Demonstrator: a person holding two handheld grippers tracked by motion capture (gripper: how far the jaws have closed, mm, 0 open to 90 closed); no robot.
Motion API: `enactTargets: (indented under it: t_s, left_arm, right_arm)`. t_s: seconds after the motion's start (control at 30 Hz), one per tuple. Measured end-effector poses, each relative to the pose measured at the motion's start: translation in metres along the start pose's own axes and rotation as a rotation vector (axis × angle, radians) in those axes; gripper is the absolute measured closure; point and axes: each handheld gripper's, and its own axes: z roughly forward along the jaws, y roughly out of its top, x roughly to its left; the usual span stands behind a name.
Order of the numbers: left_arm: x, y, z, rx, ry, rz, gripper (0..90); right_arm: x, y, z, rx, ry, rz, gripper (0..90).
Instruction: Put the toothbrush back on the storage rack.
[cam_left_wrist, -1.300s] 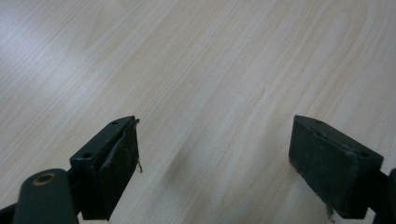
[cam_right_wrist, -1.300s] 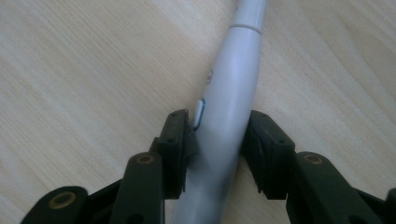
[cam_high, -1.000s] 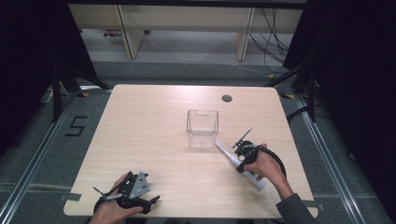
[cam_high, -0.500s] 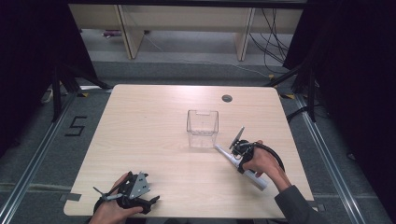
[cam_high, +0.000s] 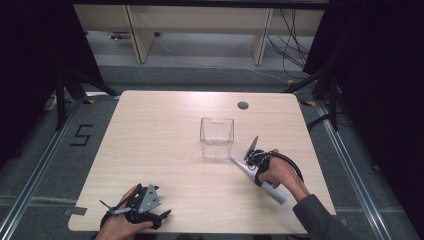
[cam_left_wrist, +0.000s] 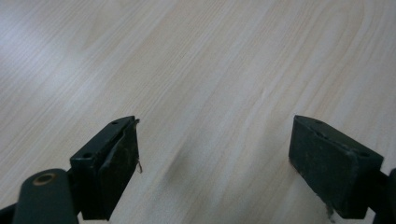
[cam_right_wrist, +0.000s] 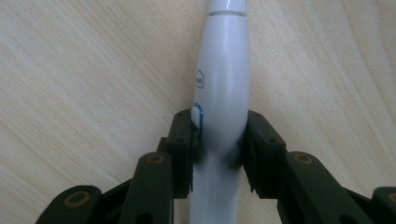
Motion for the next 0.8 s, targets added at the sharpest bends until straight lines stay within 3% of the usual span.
enactTargets:
  t_s: [0.13, 0.17, 0.23, 0.3, 0.37, 0.5, 0.53, 0.57, 0.6, 0.63, 0.8]
  left_arm:
    - [-0.001, 0.0, 0.0, -0.008, -0.007, -0.012, 15.6]
    - [0.0, 0.0, 0.0, 0.007, 0.0, -0.008, 15.6]
    - [0.0, 0.0, 0.0, 0.007, -0.003, -0.01, 15.6]
    - [0.001, 0.0, -0.001, 0.009, -0.01, 0.001, 15.6]
    - [0.0, 0.0, 0.0, -0.002, -0.011, -0.008, 15.6]
    - [0.0, 0.0, -0.001, 0.011, -0.008, -0.005, 15.6]
    - [0.001, 0.0, 0.0, 0.005, -0.007, -0.006, 15.6]
    - [0.001, 0.0, 0.0, 0.008, 0.0, -0.001, 15.6]
    - [0.001, 0.0, 0.0, 0.008, -0.002, -0.001, 15.6]
    - [0.001, 0.0, 0.0, 0.009, -0.002, 0.001, 15.6]
    - [0.001, 0.0, 0.0, 0.009, -0.01, -0.002, 15.6]
  right_arm:
    - [-0.001, -0.002, 0.0, -0.012, 0.007, -0.003, 66.8]
    - [-0.007, -0.004, 0.001, -0.045, -0.007, -0.06, 66.9]
    - [-0.007, -0.007, -0.001, -0.052, -0.001, -0.031, 66.9]
    - [-0.013, -0.012, -0.003, -0.078, -0.013, -0.058, 66.9]
    - [-0.014, -0.015, -0.009, -0.077, 0.003, -0.006, 66.9]
    - [-0.021, -0.025, -0.022, -0.154, 0.036, 0.064, 67.0]
    - [-0.026, -0.027, -0.022, -0.198, 0.041, 0.032, 67.0]
    - [-0.029, -0.029, -0.026, -0.223, 0.048, 0.031, 66.9]
    - [-0.034, -0.035, -0.032, -0.279, 0.064, 0.072, 66.9]
    - [-0.034, -0.035, -0.032, -0.279, 0.064, 0.072, 66.9]
    - [-0.046, -0.045, -0.047, -0.415, 0.073, 0.107, 66.9]
